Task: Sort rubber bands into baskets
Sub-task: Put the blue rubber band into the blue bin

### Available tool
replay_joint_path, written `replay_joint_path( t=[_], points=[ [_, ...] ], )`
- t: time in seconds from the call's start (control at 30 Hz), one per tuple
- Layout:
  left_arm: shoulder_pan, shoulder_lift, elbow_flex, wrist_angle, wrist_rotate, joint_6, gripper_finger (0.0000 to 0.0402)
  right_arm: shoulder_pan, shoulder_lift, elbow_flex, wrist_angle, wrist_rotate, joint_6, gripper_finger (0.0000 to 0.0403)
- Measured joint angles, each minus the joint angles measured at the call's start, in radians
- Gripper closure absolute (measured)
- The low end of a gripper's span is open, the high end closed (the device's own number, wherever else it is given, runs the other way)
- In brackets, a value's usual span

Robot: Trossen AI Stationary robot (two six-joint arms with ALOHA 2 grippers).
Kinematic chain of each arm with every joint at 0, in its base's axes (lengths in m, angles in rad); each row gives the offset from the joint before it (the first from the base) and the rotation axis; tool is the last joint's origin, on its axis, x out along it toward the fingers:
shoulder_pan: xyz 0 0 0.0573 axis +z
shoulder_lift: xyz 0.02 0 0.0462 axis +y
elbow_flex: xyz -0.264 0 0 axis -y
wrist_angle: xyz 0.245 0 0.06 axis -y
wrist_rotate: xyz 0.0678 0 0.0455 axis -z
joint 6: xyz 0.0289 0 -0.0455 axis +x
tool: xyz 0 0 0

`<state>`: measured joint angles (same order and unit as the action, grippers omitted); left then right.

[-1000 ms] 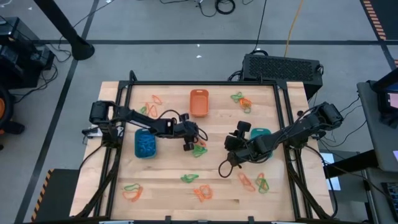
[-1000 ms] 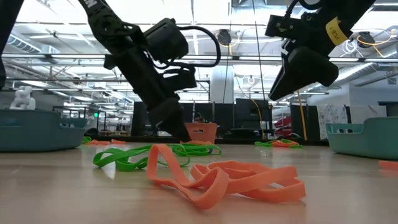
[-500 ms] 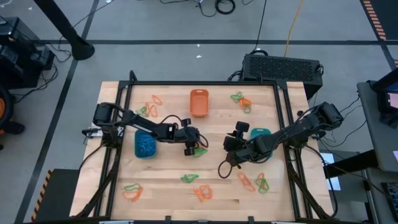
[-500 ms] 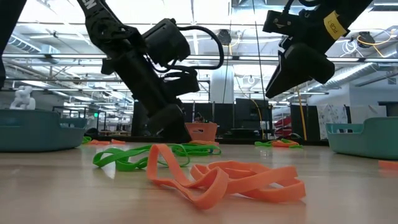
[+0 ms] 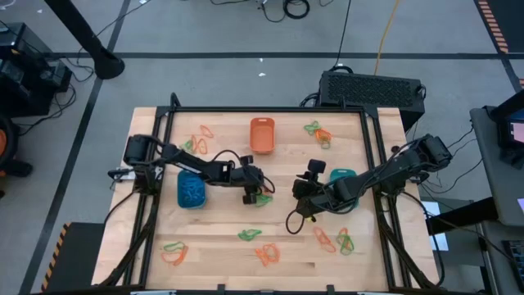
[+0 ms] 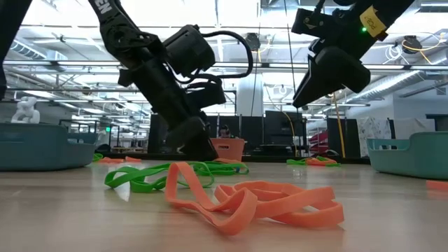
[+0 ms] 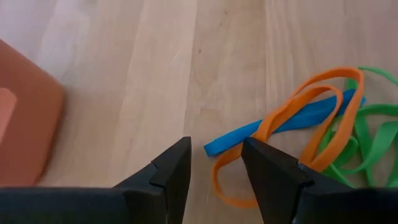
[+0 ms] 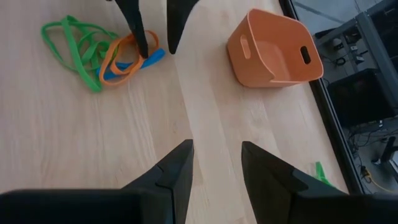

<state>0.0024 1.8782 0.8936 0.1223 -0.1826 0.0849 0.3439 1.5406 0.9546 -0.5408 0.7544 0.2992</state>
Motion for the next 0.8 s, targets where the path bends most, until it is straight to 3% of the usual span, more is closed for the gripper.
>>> replay_joint_path(
  t=[0.07, 0.27, 0.43, 0.57, 0.8],
  points=[
    [0.018, 0.000, 0.000, 0.000, 0.060, -0.010, 0.0243, 0.000, 0.000, 0.000, 0.000, 0.000, -0.004, 0.0275],
    [0.046, 0.000, 0.000, 0.001, 0.107, -0.027, 0.0247, -0.010, 0.000, 0.000, 0.000, 0.000, -0.013, 0.0275],
    [0.048, 0.000, 0.000, 0.001, 0.134, -0.027, 0.0312, -0.016, 0.000, 0.000, 0.002, 0.000, -0.016, 0.0275],
    [0.038, -0.007, 0.000, 0.003, 0.131, -0.027, 0.0387, -0.016, 0.000, 0.000, 0.005, 0.000, -0.016, 0.0275],
    [-0.016, -0.090, 0.000, -0.010, 0.013, -0.026, 0.0397, -0.016, 0.000, 0.000, 0.007, 0.000, -0.016, 0.0275]
  ],
)
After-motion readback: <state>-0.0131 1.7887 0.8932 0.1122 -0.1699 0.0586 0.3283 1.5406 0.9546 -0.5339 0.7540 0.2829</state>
